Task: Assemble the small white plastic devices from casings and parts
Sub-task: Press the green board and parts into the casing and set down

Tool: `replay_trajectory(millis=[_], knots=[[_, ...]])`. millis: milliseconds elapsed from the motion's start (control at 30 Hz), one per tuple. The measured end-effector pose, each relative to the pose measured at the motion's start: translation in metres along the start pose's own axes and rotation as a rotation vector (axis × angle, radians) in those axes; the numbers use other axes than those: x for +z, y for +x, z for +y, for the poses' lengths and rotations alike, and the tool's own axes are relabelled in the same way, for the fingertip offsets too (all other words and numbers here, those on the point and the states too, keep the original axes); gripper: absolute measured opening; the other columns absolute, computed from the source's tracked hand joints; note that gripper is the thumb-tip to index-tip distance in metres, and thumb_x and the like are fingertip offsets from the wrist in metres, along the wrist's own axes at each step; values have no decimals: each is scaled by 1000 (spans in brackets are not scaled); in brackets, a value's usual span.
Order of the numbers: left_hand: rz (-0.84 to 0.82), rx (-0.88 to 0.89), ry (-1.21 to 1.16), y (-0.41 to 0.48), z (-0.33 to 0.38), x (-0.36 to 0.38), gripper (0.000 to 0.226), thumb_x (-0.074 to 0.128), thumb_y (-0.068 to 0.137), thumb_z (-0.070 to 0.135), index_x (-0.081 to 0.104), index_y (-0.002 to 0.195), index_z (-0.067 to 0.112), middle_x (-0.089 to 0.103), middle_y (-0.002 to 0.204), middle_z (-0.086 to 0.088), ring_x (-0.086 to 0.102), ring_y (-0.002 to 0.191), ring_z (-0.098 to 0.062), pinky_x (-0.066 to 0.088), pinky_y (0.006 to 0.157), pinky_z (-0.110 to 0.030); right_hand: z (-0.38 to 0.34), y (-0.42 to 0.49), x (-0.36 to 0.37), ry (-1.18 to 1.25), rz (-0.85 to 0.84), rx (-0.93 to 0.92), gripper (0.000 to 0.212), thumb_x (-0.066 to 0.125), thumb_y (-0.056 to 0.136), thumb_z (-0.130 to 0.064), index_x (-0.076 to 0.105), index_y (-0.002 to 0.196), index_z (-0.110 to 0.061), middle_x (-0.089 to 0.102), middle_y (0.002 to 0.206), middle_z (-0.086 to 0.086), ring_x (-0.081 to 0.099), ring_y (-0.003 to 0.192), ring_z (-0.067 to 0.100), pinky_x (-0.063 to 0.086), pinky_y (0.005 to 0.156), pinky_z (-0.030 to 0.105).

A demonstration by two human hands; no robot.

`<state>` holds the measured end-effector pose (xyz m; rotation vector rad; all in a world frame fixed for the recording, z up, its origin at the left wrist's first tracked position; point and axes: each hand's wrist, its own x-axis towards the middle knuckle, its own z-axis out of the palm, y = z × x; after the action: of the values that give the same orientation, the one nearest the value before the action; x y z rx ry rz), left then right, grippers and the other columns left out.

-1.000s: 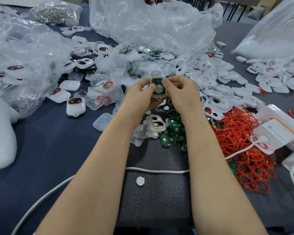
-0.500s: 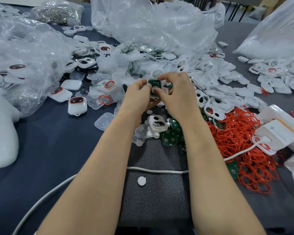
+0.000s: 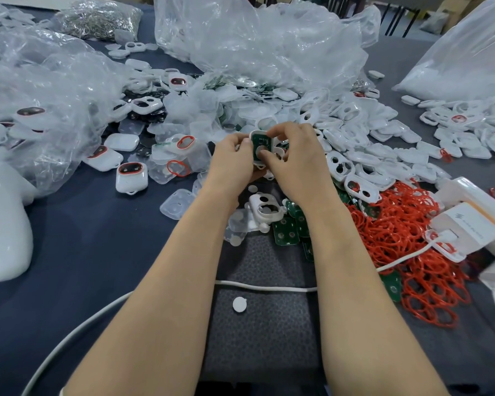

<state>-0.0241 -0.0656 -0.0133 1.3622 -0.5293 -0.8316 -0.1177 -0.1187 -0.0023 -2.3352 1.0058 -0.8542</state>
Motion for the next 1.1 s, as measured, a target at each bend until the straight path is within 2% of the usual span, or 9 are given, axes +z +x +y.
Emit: replay_trajectory(millis=[67, 167, 367, 433, 567, 667, 800, 933, 1100], knots=[[-5, 3, 18, -1, 0, 0, 19, 37, 102, 12, 56, 99, 16, 66, 101, -9, 66, 92, -21, 59, 76, -31, 1, 0, 0, 7, -8, 9, 33, 67, 86, -21, 54, 117, -15, 47, 119, 5, 50, 103, 14, 36, 81, 17], [-13, 4, 17, -1, 1, 0, 21, 37, 102, 11, 55, 96, 17, 65, 98, -6, 65, 90, -18, 59, 73, -28, 2, 1, -1, 25, -1, -5, 35, 70, 84, -18, 52, 113, -9, 47, 115, 7, 46, 100, 14, 31, 80, 13], [-25, -34, -60, -4, 5, -2, 25, 37, 102, 9, 54, 87, 19, 64, 90, -3, 64, 75, -13, 56, 58, -21, 2, 1, -10, 157, -30, -7, 16, 65, 87, -15, 51, 96, -14, 48, 80, -12, 42, 65, 0, 35, 61, 6], [-31, -54, -93, -5, 6, -2, 24, 37, 101, 9, 54, 87, 18, 65, 92, -6, 65, 76, -16, 54, 54, -20, 3, 2, -15, 257, -53, 24, 14, 64, 88, -15, 52, 95, -18, 53, 81, -12, 46, 65, 3, 40, 60, 10], [-43, -86, -86, -5, 7, 0, 23, 37, 102, 11, 54, 88, 17, 65, 109, -14, 67, 83, -22, 57, 57, -23, 3, 4, -22, 377, 35, 38, 16, 63, 89, -13, 57, 92, -27, 58, 85, -13, 53, 75, 8, 44, 68, 14], [-59, -88, -66, -5, 6, -1, 22, 38, 102, 11, 54, 88, 17, 66, 104, -12, 68, 76, -19, 59, 65, -26, 4, 4, -21, 390, 42, 32, 18, 62, 90, -11, 59, 89, -29, 60, 85, -12, 53, 76, 8, 44, 68, 15], [-70, -87, -58, -5, 6, -1, 22, 38, 102, 11, 53, 88, 17, 66, 99, -10, 70, 74, -19, 59, 70, -30, 4, 4, -18, 369, 0, 26, 17, 62, 90, -10, 61, 89, -27, 59, 82, -17, 52, 72, -2, 39, 64, 8], [-77, -83, -48, -7, 6, -1, 22, 38, 102, 12, 55, 89, 16, 66, 92, -8, 70, 70, -17, 60, 65, -27, 4, 3, -15, 345, -29, 34, 14, 61, 90, -10, 62, 91, -24, 62, 87, -10, 55, 77, 3, 40, 63, 7], [-79, -74, -31, -7, 6, -2, 21, 38, 102, 12, 56, 90, 17, 67, 89, -7, 70, 69, -16, 60, 65, -27, 5, 4, -14, 325, -41, 42, 14, 62, 90, -11, 63, 89, -26, 62, 87, -8, 55, 75, 11, 46, 67, 20]])
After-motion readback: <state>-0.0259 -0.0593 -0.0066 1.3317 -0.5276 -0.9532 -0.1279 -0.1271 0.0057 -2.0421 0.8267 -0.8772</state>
